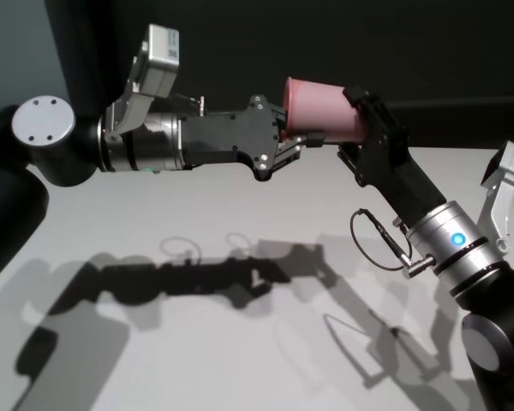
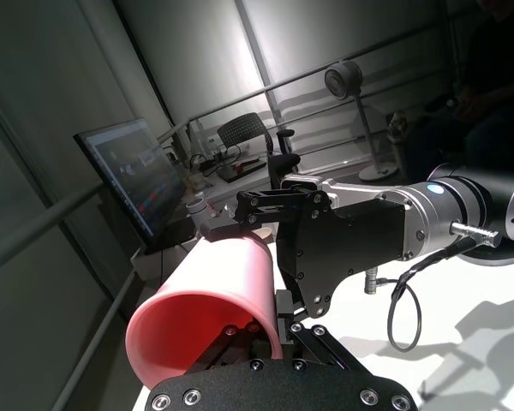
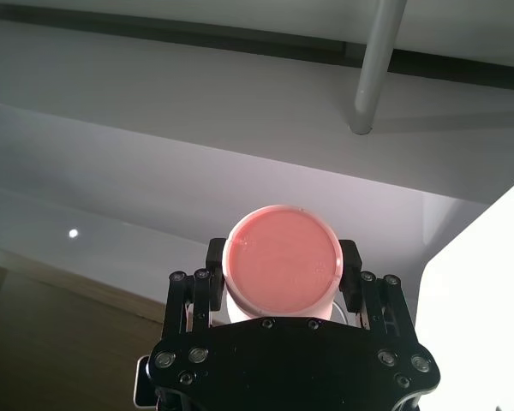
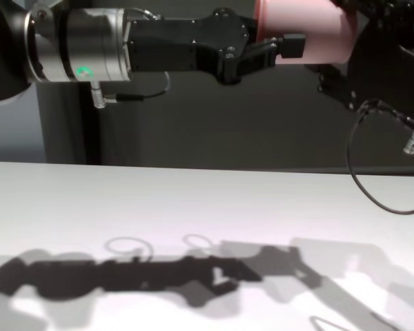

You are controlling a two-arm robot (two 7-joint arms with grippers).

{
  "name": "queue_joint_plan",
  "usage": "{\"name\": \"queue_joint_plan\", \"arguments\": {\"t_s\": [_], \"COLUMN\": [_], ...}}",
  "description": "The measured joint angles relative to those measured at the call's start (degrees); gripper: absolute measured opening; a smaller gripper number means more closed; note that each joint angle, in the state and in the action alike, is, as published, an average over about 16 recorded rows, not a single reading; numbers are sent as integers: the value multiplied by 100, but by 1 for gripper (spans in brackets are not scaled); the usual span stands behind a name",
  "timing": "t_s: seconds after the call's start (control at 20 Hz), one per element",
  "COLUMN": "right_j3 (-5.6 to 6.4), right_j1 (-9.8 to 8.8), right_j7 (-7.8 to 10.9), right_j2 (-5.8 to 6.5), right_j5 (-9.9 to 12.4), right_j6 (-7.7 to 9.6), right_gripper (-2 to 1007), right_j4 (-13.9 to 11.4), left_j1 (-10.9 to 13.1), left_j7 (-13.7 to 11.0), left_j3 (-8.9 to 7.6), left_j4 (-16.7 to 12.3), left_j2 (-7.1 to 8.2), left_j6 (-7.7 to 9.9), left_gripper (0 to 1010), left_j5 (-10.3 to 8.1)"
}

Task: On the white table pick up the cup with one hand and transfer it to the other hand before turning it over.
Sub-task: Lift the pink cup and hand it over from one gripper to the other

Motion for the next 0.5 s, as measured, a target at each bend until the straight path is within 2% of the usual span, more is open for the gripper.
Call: {"name": "queue_joint_plan", "arguments": {"t_s": [0.5], "right_j3": [6], "right_j1": [-3], "right_j7": [0], "right_j2": [-4], "right_j5": [-7], "right_j6": [2], "right_gripper": [752], "right_j4": [-1], "left_j1": [0], "left_j7": [0], "left_j3": [0], "left_j4": [0], "left_j2": [0], "left_j6": [0], "left_gripper": [38], "left_j5": [0]}}
